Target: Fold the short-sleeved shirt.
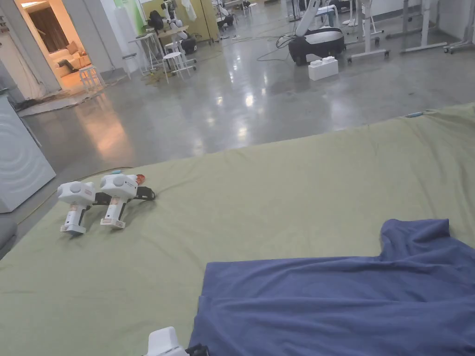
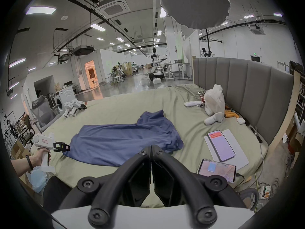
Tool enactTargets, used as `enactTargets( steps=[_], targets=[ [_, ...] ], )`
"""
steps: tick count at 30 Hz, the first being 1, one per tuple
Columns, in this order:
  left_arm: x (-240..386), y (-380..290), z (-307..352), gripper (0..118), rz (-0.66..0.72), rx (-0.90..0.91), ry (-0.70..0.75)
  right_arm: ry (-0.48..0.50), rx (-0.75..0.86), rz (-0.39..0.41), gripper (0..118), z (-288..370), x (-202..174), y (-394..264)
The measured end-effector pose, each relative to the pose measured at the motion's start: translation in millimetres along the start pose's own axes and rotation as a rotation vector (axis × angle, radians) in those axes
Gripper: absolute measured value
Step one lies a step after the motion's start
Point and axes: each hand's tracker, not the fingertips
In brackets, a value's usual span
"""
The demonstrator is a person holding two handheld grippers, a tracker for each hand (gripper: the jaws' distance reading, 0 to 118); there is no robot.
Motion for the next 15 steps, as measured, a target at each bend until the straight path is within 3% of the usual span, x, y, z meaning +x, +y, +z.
enactTargets(
  steps=[2,5,9,12,14,15],
  targets=[
    [7.4,-4.9,-0.2,37,-0.024,-0.001,0.012,-0.01,-0.014,-0.001,0,-1.7,2.7,-2.7],
    [19.4,-9.1,1.8,11,-0.046,0.0,0.014,-0.007,-0.049,-0.016,0,-8.2,4.2,-8.1],
    [37.5,-8.8,-12.0,8,-0.144,-0.039,0.08,-0.019,-0.116,-0.055,0,-34.7,5.0,-12.5],
    [39.2,-5.8,-19.8,8,-0.179,-0.082,0.083,-0.032,-0.222,-0.11,8,-81.0,16.6,-23.1],
    [34.4,-2.2,-19.6,8,-0.182,-0.085,0.074,-0.004,-0.266,-0.15,53,-117.7,24.0,-34.4],
    [31.8,-1.4,-19.2,8,-0.168,-0.09,0.064,0.018,-0.253,-0.181,64,-135.6,26.6,-40.6]
  ],
)
